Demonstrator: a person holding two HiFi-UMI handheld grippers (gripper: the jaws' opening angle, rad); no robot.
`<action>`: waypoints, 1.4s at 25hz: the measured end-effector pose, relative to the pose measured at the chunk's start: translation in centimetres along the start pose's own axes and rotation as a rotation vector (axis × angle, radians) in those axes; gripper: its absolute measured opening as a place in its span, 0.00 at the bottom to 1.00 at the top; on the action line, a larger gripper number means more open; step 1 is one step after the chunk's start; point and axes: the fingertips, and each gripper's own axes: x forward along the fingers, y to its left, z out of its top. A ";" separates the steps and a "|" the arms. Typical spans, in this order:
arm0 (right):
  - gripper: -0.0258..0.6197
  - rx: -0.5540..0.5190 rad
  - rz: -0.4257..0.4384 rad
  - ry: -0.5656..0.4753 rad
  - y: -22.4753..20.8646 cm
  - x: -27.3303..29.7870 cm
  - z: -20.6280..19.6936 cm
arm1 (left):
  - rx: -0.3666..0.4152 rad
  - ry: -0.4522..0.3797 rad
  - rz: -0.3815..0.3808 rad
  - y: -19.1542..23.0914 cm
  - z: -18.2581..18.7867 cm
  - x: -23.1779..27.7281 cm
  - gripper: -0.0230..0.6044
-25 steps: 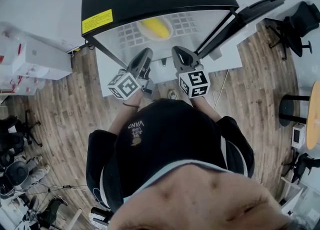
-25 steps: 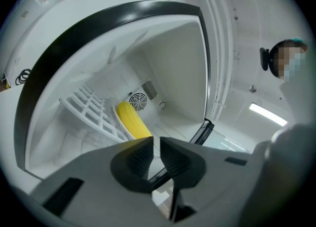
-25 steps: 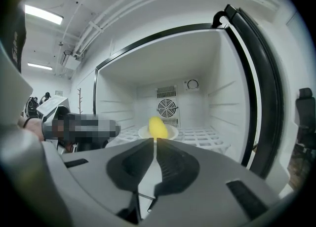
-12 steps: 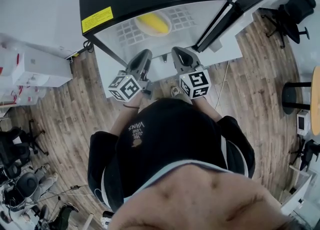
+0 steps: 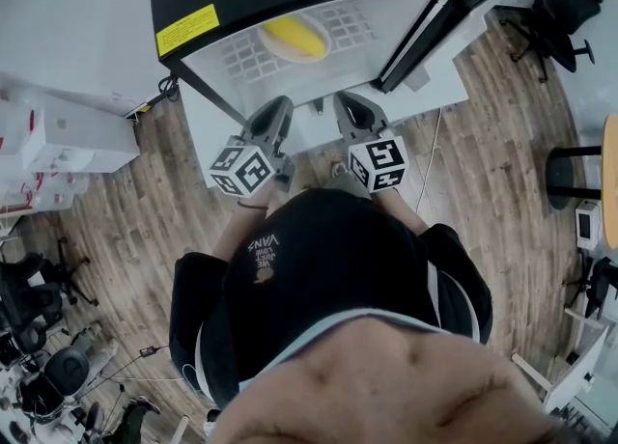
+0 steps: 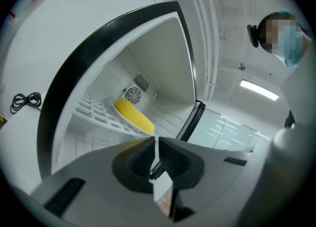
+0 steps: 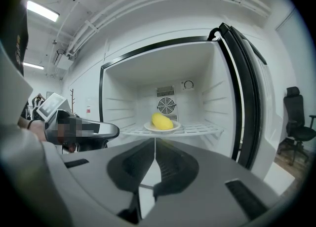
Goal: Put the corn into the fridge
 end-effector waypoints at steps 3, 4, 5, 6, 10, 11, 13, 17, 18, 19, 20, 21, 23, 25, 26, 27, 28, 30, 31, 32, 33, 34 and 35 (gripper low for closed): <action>0.07 0.001 -0.003 -0.003 0.1 -0.2 0.0 | 0.002 0.007 0.000 -0.1 -0.1 -0.2 0.09; 0.07 0.000 -0.003 -0.004 0.2 -0.3 -0.1 | 0.006 0.009 -0.001 -0.1 -0.1 -0.2 0.09; 0.07 -0.003 -0.003 -0.003 0.2 -0.4 -0.1 | 0.012 0.010 -0.002 -0.2 -0.1 -0.3 0.09; 0.07 -0.006 -0.002 -0.002 0.2 -0.5 -0.2 | 0.019 0.011 -0.003 -0.3 -0.1 -0.4 0.09; 0.06 -0.017 -0.006 -0.001 0.2 -0.7 -0.4 | 0.033 0.013 -0.009 -0.2 -0.2 -0.5 0.09; 0.06 -0.019 -0.007 -0.001 0.2 -0.7 -0.4 | 0.033 0.013 -0.012 -0.2 -0.2 -0.5 0.09; 0.06 -0.024 -0.008 -0.001 0.2 -0.7 -0.6 | 0.032 0.011 -0.018 -0.2 -0.3 -0.5 0.09; 0.06 -0.037 -0.005 0.001 0.4 -0.7 -0.6 | 0.036 0.014 -0.027 -0.3 -0.7 -0.6 0.09; 0.06 -0.039 -0.004 0.000 0.5 -0.7 -0.6 | 0.036 0.016 -0.027 -0.3 -0.7 -0.6 0.09; 0.06 -0.040 -0.002 0.000 0.6 -0.7 -0.6 | 0.037 0.018 -0.026 -0.3 -0.8 -0.7 0.09; 0.06 -0.041 -0.002 0.000 0.7 -0.7 -0.5 | 0.038 0.019 -0.026 -0.4 -0.8 -0.8 0.09; 0.06 -0.042 -0.002 0.000 0.7 -0.8 -0.4 | 0.038 0.021 -0.027 -0.5 -0.9 -0.8 0.09; 0.06 -0.042 -0.004 0.002 0.8 -1.0 -0.4 | 0.037 0.024 -0.028 -0.5 -1.0 -1.0 0.09; 0.06 -0.042 -0.006 0.004 0.8 -1.0 -0.4 | 0.035 0.024 -0.026 -0.4 -1.1 -1.0 0.09; 0.06 -0.041 -0.007 0.004 0.8 -1.0 -0.4 | 0.034 0.024 -0.025 -0.3 -1.1 -1.0 0.09; 0.06 -0.040 -0.007 0.003 0.8 -1.0 -0.5 | 0.032 0.023 -0.025 -0.3 -1.1 -1.0 0.09; 0.06 -0.040 -0.008 0.003 0.8 -1.1 -0.5 | 0.030 0.024 -0.024 -0.3 -1.1 -1.0 0.09; 0.06 -0.042 -0.009 0.003 0.8 -1.1 -0.5 | 0.027 0.025 -0.025 -0.3 -1.2 -1.0 0.09; 0.06 -0.043 -0.009 0.003 0.8 -1.1 -0.5 | 0.026 0.025 -0.025 -0.3 -1.3 -1.0 0.09; 0.06 -0.044 -0.008 0.002 0.8 -1.0 -0.6 | 0.026 0.025 -0.024 -0.2 -1.3 -1.0 0.09; 0.06 -0.044 -0.008 0.001 0.9 -1.0 -0.6 | 0.026 0.025 -0.023 -0.2 -1.3 -1.0 0.09; 0.06 -0.043 -0.008 0.000 0.9 -1.0 -0.6 | 0.026 0.025 -0.023 -0.3 -1.3 -1.0 0.09; 0.06 -0.042 -0.008 -0.001 0.9 -1.0 -0.6 | 0.026 0.026 -0.023 -0.3 -1.4 -1.0 0.09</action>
